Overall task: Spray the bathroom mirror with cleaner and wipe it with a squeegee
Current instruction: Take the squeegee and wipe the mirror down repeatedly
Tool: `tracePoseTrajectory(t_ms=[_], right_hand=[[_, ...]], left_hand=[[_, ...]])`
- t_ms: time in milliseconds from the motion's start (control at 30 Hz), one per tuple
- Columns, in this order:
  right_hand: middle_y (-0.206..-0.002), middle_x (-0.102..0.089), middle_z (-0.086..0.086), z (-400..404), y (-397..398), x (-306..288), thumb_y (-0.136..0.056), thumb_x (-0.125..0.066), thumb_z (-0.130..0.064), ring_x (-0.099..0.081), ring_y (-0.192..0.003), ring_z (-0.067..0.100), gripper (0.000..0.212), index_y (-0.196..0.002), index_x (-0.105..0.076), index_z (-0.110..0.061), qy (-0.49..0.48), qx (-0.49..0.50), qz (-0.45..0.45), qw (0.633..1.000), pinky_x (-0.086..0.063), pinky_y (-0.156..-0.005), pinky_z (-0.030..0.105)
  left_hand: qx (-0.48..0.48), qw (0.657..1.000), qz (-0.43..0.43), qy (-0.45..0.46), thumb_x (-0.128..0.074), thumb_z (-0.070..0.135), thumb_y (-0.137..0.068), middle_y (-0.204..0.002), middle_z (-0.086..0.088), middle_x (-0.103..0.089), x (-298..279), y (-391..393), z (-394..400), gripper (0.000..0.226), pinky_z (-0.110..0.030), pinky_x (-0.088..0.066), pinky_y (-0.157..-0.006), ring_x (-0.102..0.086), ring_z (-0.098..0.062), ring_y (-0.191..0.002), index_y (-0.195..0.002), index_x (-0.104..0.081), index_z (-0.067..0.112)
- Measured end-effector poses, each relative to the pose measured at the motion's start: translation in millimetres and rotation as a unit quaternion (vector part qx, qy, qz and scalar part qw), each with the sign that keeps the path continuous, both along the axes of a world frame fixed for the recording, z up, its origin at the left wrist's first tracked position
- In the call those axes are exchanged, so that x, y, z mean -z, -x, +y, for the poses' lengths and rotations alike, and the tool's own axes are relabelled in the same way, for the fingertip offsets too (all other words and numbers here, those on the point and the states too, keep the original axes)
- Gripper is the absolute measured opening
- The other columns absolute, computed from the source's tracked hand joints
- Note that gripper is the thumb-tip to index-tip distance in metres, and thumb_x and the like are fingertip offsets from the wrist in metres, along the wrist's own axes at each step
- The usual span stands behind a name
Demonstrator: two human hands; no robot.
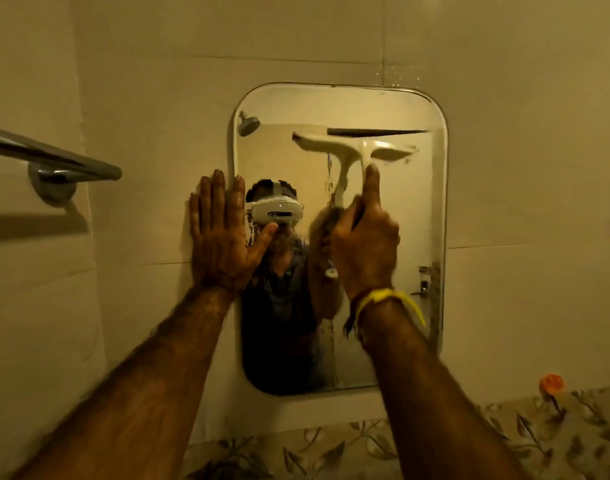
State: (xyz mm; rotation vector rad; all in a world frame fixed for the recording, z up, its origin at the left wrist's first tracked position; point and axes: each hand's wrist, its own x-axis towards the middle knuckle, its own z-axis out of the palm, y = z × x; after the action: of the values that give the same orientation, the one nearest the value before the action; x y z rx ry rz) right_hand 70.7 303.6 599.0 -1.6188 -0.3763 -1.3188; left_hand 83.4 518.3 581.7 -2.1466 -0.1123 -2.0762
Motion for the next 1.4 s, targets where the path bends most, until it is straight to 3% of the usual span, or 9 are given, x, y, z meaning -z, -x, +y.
tracePoseTrajectory(t_ms=[167,433,533,600,833,933,1067,1233,1400], right_hand=[[-0.071,-0.057,-0.003,-42.1,-16.5,-81.6,-0.099,-0.038,-0.026,-0.06,-0.066,0.016,0.055,-0.152,-0.027,-0.033,-0.074,0.012,0.056,0.996,-0.052,-0.059,0.03],[-0.069,-0.059,0.002,-16.3,-1.2,14.9,-0.101,-0.036,-0.031,-0.062,-0.06,0.016,0.057,-0.154,-0.016,-0.032,-0.074,-0.009,0.06,0.995,-0.059,-0.055,0.031],[-0.061,-0.047,-0.012,-45.0,-28.0,-41.9,-0.1,-0.041,-0.023,-0.058,-0.055,0.005,0.05,-0.149,-0.034,-0.024,-0.128,0.013,0.04,0.991,-0.046,-0.046,0.011],[-0.065,-0.048,-0.014,-61.8,-35.3,-74.1,-0.098,-0.04,-0.022,-0.059,-0.061,0.007,0.048,-0.147,-0.039,-0.024,-0.156,0.011,0.066,0.986,-0.046,-0.05,0.017],[-0.066,-0.058,0.003,-10.8,1.4,37.0,-0.099,-0.032,-0.035,-0.058,-0.056,0.014,0.059,-0.155,-0.015,-0.027,-0.074,0.011,0.065,0.995,-0.057,-0.051,0.027],[-0.057,-0.047,-0.009,-28.0,-13.5,-1.3,-0.101,-0.04,-0.026,-0.05,-0.046,0.002,0.054,-0.153,-0.025,-0.024,-0.097,0.038,0.052,0.993,-0.046,-0.038,0.009],[-0.06,-0.048,-0.009,-44.8,-13.6,-31.9,-0.1,-0.04,-0.027,-0.058,-0.054,0.01,0.054,-0.152,-0.026,-0.026,-0.104,0.027,0.082,0.991,-0.052,-0.046,0.022],[-0.054,-0.048,-0.009,-9.7,16.9,47.1,-0.099,-0.035,-0.035,-0.049,-0.042,0.003,0.057,-0.154,-0.018,-0.028,-0.027,0.05,0.072,0.996,-0.05,-0.037,0.018],[-0.06,-0.046,-0.01,-37.2,-2.3,-33.2,-0.101,-0.04,-0.027,-0.057,-0.054,0.008,0.051,-0.15,-0.028,-0.028,-0.036,0.048,0.096,0.994,-0.048,-0.043,0.023]], left_hand=[[0.015,1.0,-0.001,0.007,-0.037,0.069,-0.095,-0.167,-0.014,-0.011,1.9,-2.2,0.3,0.086,-0.05,-0.005,-0.125,-0.008,-0.031,-0.155,-0.16,-0.013,0.018],[0.03,0.999,0.005,0.015,-0.039,0.069,-0.094,-0.167,-0.015,-0.009,-0.4,0.8,-0.6,0.089,-0.051,-0.004,-0.125,-0.006,-0.032,-0.155,-0.16,-0.011,0.016],[0.022,1.0,-0.001,0.011,-0.039,0.068,-0.094,-0.167,-0.014,-0.008,1.3,-2.1,1.6,0.089,-0.05,-0.003,-0.125,-0.006,-0.031,-0.155,-0.16,-0.012,0.016],[0.019,1.0,-0.004,0.009,-0.039,0.069,-0.094,-0.168,-0.013,-0.008,1.7,-3.0,2.3,0.089,-0.049,-0.002,-0.126,-0.005,-0.031,-0.155,-0.16,-0.011,0.017],[0.024,1.0,0.003,0.011,-0.038,0.071,-0.094,-0.167,-0.015,-0.01,0.8,-0.8,1.3,0.09,-0.05,-0.003,-0.125,-0.006,-0.032,-0.155,-0.16,-0.012,0.016],[0.016,1.0,0.015,0.011,-0.038,0.072,-0.093,-0.167,-0.016,-0.008,0.0,0.8,0.1,0.092,-0.05,-0.002,-0.125,-0.006,-0.032,-0.155,-0.16,-0.011,0.015],[0.019,0.999,0.022,0.016,-0.037,0.072,-0.093,-0.167,-0.016,-0.007,-0.8,4.4,-3.5,0.093,-0.052,-0.002,-0.125,-0.005,-0.033,-0.155,-0.16,-0.011,0.014],[0.052,0.998,0.026,0.011,-0.036,0.07,-0.092,-0.167,-0.015,-0.007,0.3,7.3,-1.4,0.091,-0.054,-0.004,-0.125,-0.004,-0.032,-0.155,-0.16,-0.014,0.013],[0.041,0.999,0.024,0.007,-0.039,0.067,-0.093,-0.167,-0.015,-0.007,2.4,6.1,0.2,0.09,-0.055,-0.006,-0.124,-0.004,-0.032,-0.155,-0.16,-0.014,0.014]])
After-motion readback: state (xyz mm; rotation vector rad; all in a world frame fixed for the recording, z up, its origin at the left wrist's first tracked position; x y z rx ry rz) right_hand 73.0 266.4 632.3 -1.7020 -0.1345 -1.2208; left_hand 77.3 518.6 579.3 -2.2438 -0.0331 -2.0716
